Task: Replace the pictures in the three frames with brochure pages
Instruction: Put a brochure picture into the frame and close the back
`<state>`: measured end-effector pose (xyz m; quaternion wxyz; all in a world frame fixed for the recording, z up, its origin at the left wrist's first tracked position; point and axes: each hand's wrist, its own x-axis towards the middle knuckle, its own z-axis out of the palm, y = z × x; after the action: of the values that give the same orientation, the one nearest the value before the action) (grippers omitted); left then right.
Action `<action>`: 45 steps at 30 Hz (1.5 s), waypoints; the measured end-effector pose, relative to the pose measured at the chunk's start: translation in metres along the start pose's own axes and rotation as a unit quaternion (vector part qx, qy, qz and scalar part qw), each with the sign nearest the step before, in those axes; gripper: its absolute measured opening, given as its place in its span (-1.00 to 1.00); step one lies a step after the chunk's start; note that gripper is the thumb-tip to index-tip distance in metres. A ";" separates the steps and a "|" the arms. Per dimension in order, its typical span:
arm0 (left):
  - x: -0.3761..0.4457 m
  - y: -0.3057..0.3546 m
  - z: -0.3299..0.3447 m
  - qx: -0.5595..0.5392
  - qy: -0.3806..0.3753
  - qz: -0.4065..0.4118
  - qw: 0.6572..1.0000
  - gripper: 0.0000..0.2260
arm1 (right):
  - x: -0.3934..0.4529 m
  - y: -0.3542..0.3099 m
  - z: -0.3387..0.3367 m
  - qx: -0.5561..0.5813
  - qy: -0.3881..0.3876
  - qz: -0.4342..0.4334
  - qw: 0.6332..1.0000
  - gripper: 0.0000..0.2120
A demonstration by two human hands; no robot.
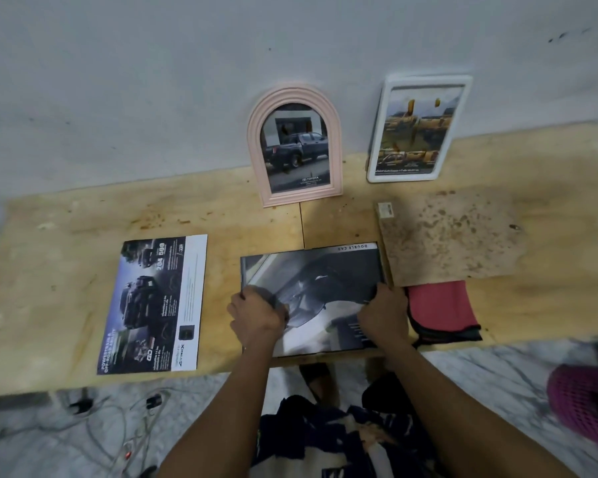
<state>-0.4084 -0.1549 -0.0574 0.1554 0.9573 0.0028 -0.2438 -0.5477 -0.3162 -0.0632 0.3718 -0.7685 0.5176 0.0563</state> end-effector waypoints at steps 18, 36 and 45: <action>0.020 -0.022 -0.008 -0.281 0.006 -0.049 0.958 -0.89 | -0.005 -0.009 -0.004 0.010 0.010 0.027 1.000 -0.39; 0.022 -0.030 -0.018 -0.339 0.019 -0.074 0.938 -0.76 | 0.011 -0.003 -0.012 0.128 0.008 0.086 0.988 -0.55; -0.018 -0.028 -0.033 -0.368 0.016 -0.050 0.929 -0.86 | 0.009 -0.005 -0.049 0.167 0.008 0.037 0.985 -0.60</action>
<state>-0.4110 -0.1175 -0.0297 0.4841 0.8356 0.1421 -0.2174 -0.5542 -0.3528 -0.0300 0.4884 -0.6763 0.5510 -0.0228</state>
